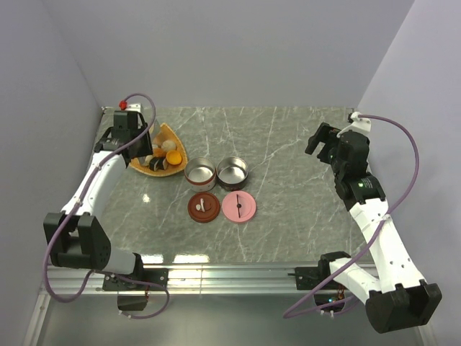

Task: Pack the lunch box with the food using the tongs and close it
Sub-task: Pick up the food using the clamp, then place the food into the lunch box

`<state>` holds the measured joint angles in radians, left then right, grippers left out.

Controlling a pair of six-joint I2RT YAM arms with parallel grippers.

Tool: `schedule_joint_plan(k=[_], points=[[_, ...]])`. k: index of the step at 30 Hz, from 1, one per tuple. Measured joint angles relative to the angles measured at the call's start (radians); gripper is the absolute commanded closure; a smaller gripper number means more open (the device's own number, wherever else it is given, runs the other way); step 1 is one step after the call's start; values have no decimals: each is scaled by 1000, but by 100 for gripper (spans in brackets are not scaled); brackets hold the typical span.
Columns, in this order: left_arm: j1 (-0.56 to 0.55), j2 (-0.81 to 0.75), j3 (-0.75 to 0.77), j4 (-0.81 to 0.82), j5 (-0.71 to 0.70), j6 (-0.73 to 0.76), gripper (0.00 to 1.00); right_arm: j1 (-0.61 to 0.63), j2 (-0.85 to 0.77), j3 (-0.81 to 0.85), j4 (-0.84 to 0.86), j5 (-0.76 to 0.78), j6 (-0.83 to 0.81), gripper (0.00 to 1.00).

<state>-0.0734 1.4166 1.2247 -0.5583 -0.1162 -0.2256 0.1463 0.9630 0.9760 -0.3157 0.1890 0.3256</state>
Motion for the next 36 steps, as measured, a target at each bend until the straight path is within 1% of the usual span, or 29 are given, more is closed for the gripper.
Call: schedule_joint_plan(k=[4, 8, 15, 17, 20, 26, 30, 36], points=[[0, -63, 6, -16, 28, 0, 64, 0, 6, 0, 0, -1, 7, 5], [-7, -168, -5, -48, 82, 0, 63, 0, 8, 0, 1, -5, 18, 5], [-58, -478, -155, -84, 188, -9, 62, 0, 8, 0, 2, -15, 35, 6], [-71, -552, -189, -109, 211, -21, 62, 0, 8, 0, 2, -17, 43, 6], [-85, -618, -225, -129, 234, -35, 62, 0, 8, 0, 2, -19, 52, 6], [-127, -631, -239, -173, 240, -55, 63, 16, 1, -6, 2, -16, 64, 7], [-169, -593, -239, -184, 232, -66, 63, 26, -21, -28, 6, -5, 79, 6], [-258, -533, -239, -201, 180, -108, 63, 40, -48, -45, 1, 26, 90, 6]])
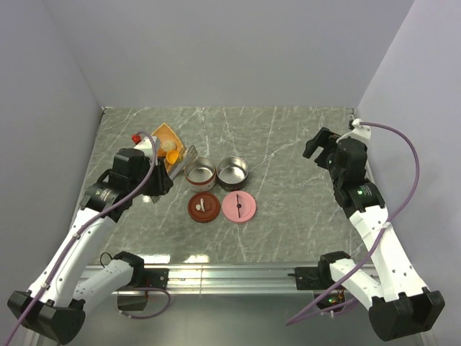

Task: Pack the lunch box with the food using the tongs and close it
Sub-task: Place the food into the lunch box

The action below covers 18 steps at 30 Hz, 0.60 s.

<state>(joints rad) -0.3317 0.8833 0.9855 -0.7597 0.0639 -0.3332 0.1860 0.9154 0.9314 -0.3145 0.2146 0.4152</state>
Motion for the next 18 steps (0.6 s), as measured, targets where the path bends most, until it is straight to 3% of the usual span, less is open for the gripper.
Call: schedule_joint_plan(k=[10, 18], points=[[-118, 38, 0, -28, -87, -92, 62, 6, -29, -24, -8, 29, 15, 7], [-138, 69, 0, -34, -118, -125, 50, 13, -29, -25, -8, 36, 15, 7]])
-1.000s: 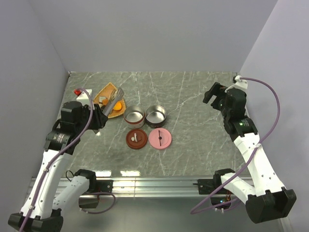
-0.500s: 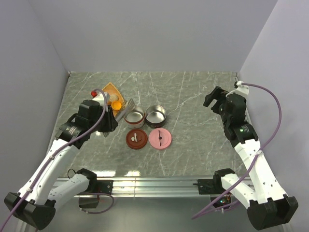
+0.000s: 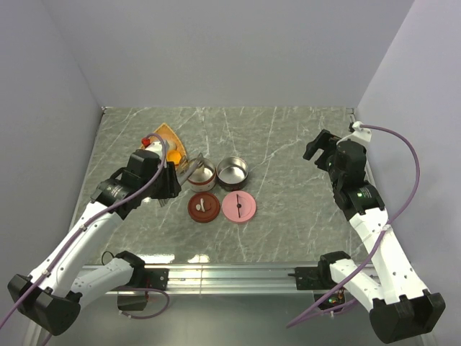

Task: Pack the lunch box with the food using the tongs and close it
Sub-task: Place the food into the lunch box, then pick up the food using the clamp

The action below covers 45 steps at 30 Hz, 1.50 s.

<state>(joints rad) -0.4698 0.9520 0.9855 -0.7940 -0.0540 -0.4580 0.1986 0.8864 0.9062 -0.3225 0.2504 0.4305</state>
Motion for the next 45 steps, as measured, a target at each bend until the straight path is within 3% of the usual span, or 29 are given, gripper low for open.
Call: schedule_joint_plan(k=[13, 20, 29, 45], points=[[-21, 5, 9, 1, -84, -21, 53, 0, -2, -14, -3, 4, -1, 7], [-13, 148, 127, 11, -220, -26, 53, 0, -2, -15, -2, 3, -1, 7], [184, 203, 139, 11, -232, -34, 51, 0, -6, -17, -3, 2, -3, 7], [302, 183, 130, -28, -258, -57, 49, 1, -4, -17, -3, -25, -28, 7]])
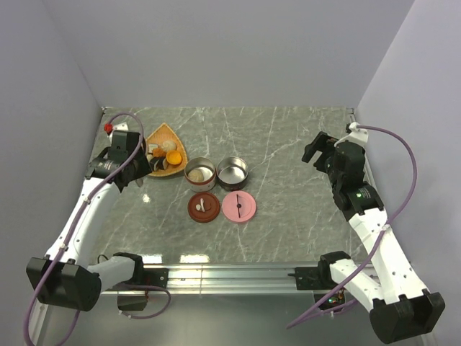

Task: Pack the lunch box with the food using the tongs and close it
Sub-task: Pick up the food using the clamp

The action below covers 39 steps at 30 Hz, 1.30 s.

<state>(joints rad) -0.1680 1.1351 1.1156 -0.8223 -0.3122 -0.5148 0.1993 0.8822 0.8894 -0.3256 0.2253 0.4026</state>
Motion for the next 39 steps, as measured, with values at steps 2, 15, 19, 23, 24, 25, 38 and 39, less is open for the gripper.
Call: schedule_joint_plan(k=[2, 15, 19, 23, 24, 25, 38, 39], points=[[5, 1, 0, -11, 0, -6, 48, 0, 5, 0, 1, -5, -3, 6], [12, 57, -30, -37, 42, -52, 48, 1, 34, 0, 1, -10, -27, 6], [12, 69, -35, -35, 55, -55, 48, 1, 40, 0, 2, -10, -34, 6], [17, 74, -35, -27, 61, -55, 48, 1, 41, 0, 3, -11, -42, 6], [19, 76, -35, -23, 62, -55, 48, 1, 41, 1, 3, -11, -44, 6], [21, 77, -35, -18, 64, -55, 48, 1, 41, 0, 3, -11, -46, 6], [60, 130, -35, 29, 87, -50, 62, 1, 42, 1, 5, -10, -77, 6], [61, 130, -35, 31, 87, -50, 64, 1, 42, 1, 5, -10, -79, 6]])
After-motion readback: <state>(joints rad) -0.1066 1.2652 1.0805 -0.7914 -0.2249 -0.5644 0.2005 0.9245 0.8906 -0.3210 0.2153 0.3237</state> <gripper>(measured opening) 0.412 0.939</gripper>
